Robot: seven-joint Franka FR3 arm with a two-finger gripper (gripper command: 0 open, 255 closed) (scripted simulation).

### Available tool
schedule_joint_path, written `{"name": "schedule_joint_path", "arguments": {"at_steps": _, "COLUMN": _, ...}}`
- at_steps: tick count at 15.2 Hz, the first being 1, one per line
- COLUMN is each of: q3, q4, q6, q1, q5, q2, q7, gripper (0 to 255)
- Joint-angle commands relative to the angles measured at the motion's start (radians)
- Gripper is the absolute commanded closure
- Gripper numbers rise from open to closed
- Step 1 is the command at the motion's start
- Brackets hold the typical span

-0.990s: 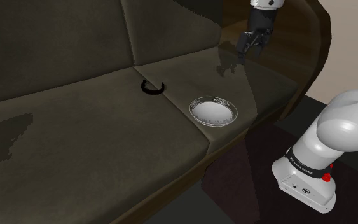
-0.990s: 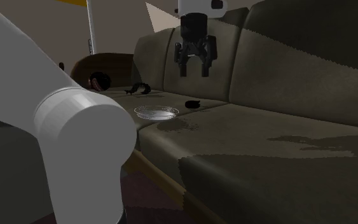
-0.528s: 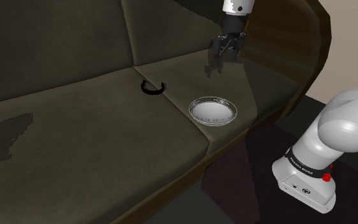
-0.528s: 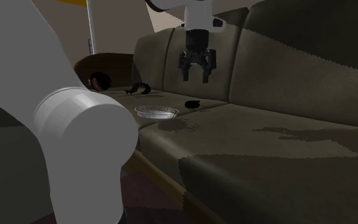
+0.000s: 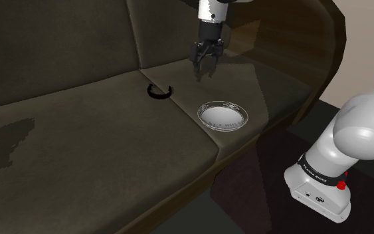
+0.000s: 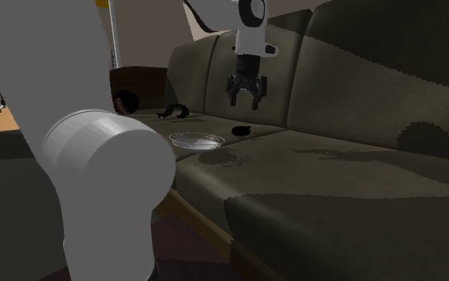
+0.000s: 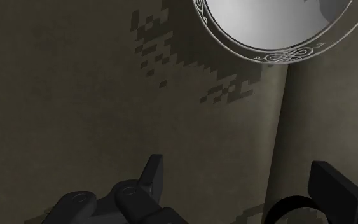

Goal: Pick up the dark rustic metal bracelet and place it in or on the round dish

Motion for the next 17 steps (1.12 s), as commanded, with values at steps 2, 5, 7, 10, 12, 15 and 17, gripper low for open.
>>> {"name": "schedule_joint_path", "arguments": {"at_steps": 2, "q3": 0.02, "q4": 0.097, "q6": 0.011, "q1": 0.015, "q5": 0.007, "q2": 0.109, "q7": 0.013, "gripper": 0}}
{"name": "schedule_joint_path", "arguments": {"at_steps": 5, "q3": 0.038, "q4": 0.204, "q6": 0.015, "q1": 0.031, "q5": 0.008, "q2": 0.221, "q7": 0.026, "gripper": 0}}
{"name": "schedule_joint_path", "arguments": {"at_steps": 7, "q3": 0.049, "q4": 0.283, "q6": 0.011, "q1": 0.043, "q5": 0.006, "q2": 0.297, "q7": 0.035, "gripper": 0}}
{"name": "schedule_joint_path", "arguments": {"at_steps": 10, "q3": 0.063, "q4": 0.413, "q6": -0.002, "q1": 0.063, "q5": -0.001, "q2": 0.413, "q7": 0.049, "gripper": 0}}
{"name": "schedule_joint_path", "arguments": {"at_steps": 12, "q3": 0.072, "q4": 0.509, "q6": -0.018, "q1": 0.079, "q5": -0.007, "q2": 0.494, "q7": 0.059, "gripper": 0}}
{"name": "schedule_joint_path", "arguments": {"at_steps": 15, "q3": 0.079, "q4": 0.628, "q6": -0.044, "q1": 0.1, "q5": -0.016, "q2": 0.588, "q7": 0.069, "gripper": 0}}
{"name": "schedule_joint_path", "arguments": {"at_steps": 17, "q3": 0.08, "q4": 0.604, "q6": -0.017, "q1": 0.102, "q5": -0.016, "q2": 0.589, "q7": 0.069, "gripper": 0}}
